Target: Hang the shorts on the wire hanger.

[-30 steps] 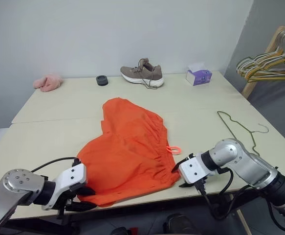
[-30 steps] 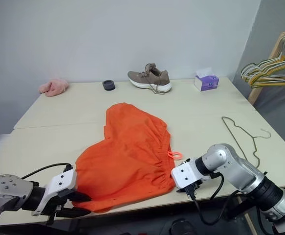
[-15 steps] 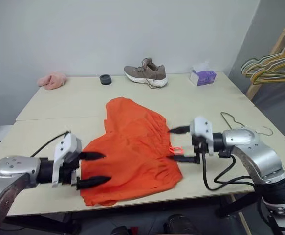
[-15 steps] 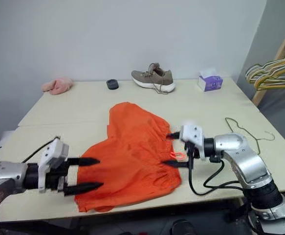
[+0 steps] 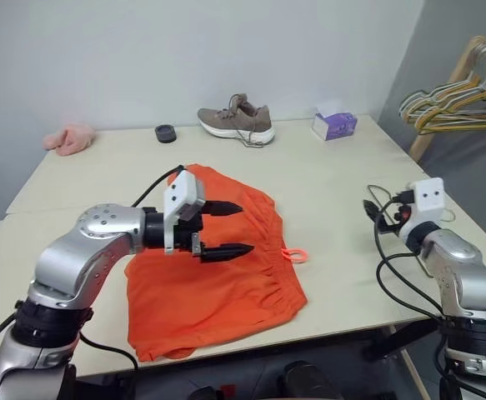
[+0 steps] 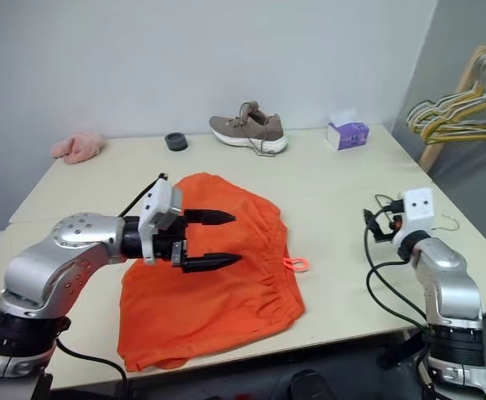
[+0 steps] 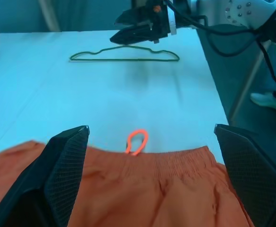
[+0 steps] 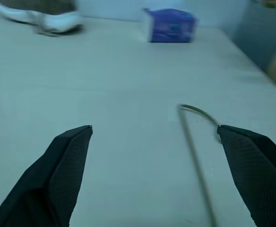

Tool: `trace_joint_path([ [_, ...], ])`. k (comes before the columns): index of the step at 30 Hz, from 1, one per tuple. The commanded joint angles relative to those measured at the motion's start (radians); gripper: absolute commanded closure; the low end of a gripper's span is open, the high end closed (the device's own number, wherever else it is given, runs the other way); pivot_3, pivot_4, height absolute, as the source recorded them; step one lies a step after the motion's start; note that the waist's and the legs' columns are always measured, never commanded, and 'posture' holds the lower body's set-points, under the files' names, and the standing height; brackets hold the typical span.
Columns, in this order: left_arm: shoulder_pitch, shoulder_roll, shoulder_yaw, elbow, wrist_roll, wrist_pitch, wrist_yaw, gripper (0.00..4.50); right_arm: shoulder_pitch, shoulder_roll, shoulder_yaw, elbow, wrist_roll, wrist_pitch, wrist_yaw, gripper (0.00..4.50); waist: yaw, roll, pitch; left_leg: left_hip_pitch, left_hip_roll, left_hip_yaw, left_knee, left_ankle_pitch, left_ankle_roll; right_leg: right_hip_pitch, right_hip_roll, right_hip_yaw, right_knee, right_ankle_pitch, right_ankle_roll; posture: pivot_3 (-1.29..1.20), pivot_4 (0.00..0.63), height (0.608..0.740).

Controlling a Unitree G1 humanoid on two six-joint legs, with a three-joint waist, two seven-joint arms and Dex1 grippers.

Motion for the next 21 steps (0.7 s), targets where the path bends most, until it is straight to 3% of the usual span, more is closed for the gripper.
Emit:
trace_joint_path([
  [1, -0.064, -0.046, -0.03, 0.037, 0.049, -0.046, 0.013, 0.02, -0.007, -0.046, -0.045, 0.056, -0.041, -0.063, -0.047, 0.0, -0.01, 0.0, 0.0, 0.0, 0.0, 0.0, 0.0, 0.0, 0.0, 0.0, 0.0, 0.0, 0.0, 0.0, 0.0, -0.33, 0.0, 0.74],
  [7, -0.106, -0.048, -0.081, 0.073, 0.097, -0.084, -0.075, 0.02, -0.023, -0.088, -0.061, 0.165, -0.024, -0.036, -0.02, 0.0, -0.05, 0.003, -0.002, 0.002, 0.0, 0.0, 0.0, 0.0, 0.0, 0.002, 0.001, 0.001, 0.001, -0.001, 0.002, -0.33, 0.0, 0.74],
  [21, -0.132, -0.054, -0.087, 0.072, 0.121, -0.1, -0.14, 0.02, -0.071, -0.147, 0.023, 0.365, -0.019, 0.118, 0.099, 0.0, -0.05, 0.003, -0.002, 0.009, 0.0, 0.001, 0.0, 0.0, 0.001, 0.008, 0.002, 0.003, 0.0, -0.002, 0.006, -0.31, 0.0, 0.74],
])
